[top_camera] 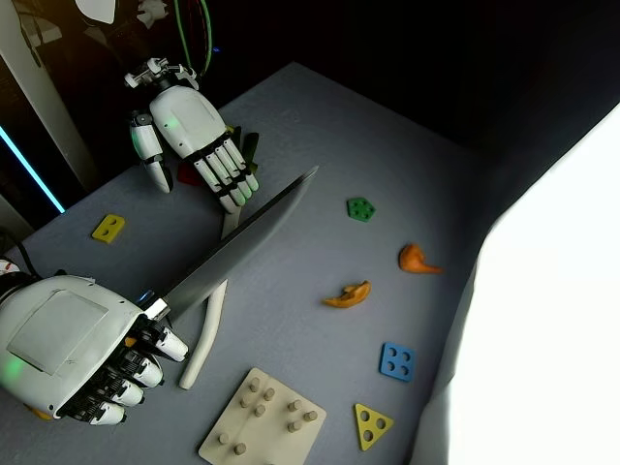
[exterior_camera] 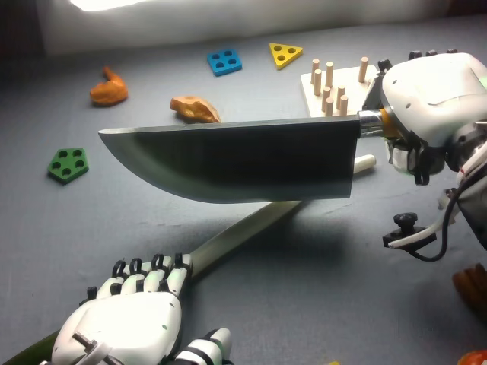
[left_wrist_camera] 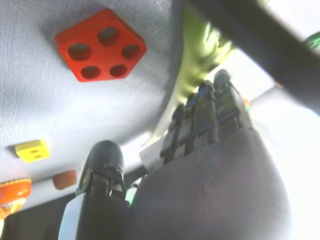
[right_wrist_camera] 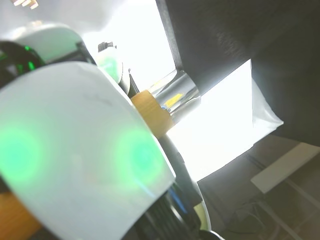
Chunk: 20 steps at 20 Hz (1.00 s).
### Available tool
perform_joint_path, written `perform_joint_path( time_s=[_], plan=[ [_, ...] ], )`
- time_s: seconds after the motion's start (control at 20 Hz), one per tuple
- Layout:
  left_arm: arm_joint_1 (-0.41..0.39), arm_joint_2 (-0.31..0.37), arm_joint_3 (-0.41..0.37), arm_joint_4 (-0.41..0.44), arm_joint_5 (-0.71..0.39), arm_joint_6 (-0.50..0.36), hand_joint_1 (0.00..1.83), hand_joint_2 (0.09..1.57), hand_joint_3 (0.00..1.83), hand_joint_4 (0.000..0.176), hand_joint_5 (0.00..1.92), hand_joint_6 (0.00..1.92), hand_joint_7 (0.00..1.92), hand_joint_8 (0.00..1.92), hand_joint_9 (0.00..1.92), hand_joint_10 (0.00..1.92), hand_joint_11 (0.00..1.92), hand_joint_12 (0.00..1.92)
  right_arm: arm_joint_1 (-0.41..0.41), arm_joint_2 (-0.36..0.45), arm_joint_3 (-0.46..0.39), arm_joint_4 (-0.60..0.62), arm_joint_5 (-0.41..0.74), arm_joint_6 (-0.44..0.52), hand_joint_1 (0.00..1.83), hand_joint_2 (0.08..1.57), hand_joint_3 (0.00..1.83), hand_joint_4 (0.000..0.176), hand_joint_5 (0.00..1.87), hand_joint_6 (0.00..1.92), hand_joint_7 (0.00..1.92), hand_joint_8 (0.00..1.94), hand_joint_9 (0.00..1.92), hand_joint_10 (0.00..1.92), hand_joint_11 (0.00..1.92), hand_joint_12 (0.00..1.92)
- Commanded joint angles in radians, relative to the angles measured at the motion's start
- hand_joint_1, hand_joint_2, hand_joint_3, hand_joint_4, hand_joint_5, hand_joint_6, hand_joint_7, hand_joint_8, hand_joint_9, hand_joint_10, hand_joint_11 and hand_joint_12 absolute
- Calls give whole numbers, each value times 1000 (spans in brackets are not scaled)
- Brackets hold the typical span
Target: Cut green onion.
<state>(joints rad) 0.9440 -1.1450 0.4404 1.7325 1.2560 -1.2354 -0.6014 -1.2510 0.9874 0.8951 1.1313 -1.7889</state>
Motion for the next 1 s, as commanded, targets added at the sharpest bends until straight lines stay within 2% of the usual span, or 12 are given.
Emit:
perform_joint_path(
  time_s=[0.0, 0.1, 0.3, 0.45, 0.5, 0.65, 0.75, 0.95],
  plan=[
    [-4, -11, 4, 42, 11, -1, 81, 1426, 0, 0, 16, 4, 12, 3, 0, 0, 0, 0, -7, 12, 5, -62, 90, -35, 1502, 832, 730, 176, 1367, 1921, 1586, 1941, 1652, 1921, 1720, 1921],
    [-4, -11, 5, 43, 11, -1, 133, 1408, 0, 0, 62, 17, 58, 13, 34, 11, 10, 6, -21, 28, 5, -94, 91, -35, 1540, 790, 780, 176, 1416, 1921, 1613, 1941, 1651, 1921, 1704, 1921],
    [-4, -11, 4, 46, 11, -1, 114, 1419, 1, 0, 59, 3, 76, 5, 44, 8, 2, 8, -32, 64, 6, -116, 99, -36, 1577, 765, 862, 176, 1236, 1921, 1608, 1941, 1659, 1921, 1705, 1921],
    [-4, -11, 2, 47, 11, -1, 146, 1409, 0, 0, 17, 2, 54, 0, 32, 1, 0, 0, -44, 93, 5, -116, 98, -36, 1599, 742, 893, 176, 1403, 1921, 1612, 1941, 1644, 1921, 1701, 1921],
    [-5, -11, 1, 47, 11, -1, 148, 1405, 0, 0, 30, 7, 45, 0, 6, 0, 0, 0, -44, 103, 4, -116, 98, -33, 1592, 728, 885, 176, 1320, 1921, 1594, 1941, 1639, 1921, 1685, 1921],
    [-6, -11, 0, 49, 11, -1, 92, 1411, 0, 0, 33, 7, 41, 5, 11, 4, 15, 7, -38, 122, -3, -116, 88, 0, 1596, 770, 798, 176, 1322, 1921, 1586, 1941, 1629, 1921, 1672, 1921],
    [-6, -11, -1, 50, 11, -1, 67, 1420, 3, 0, 23, 2, 20, 0, 0, 0, 11, 8, -8, 129, -11, -95, 77, 5, 1592, 747, 824, 176, 1377, 1921, 1600, 1941, 1634, 1921, 1678, 1921],
    [-5, -10, -1, 55, 9, -1, 49, 1425, 4, 0, 14, 0, 14, 0, 0, 0, 0, 0, 97, 172, -6, -62, 11, 55, 1565, 765, 852, 176, 1361, 1921, 1604, 1941, 1643, 1921, 1681, 1921]
  ],
)
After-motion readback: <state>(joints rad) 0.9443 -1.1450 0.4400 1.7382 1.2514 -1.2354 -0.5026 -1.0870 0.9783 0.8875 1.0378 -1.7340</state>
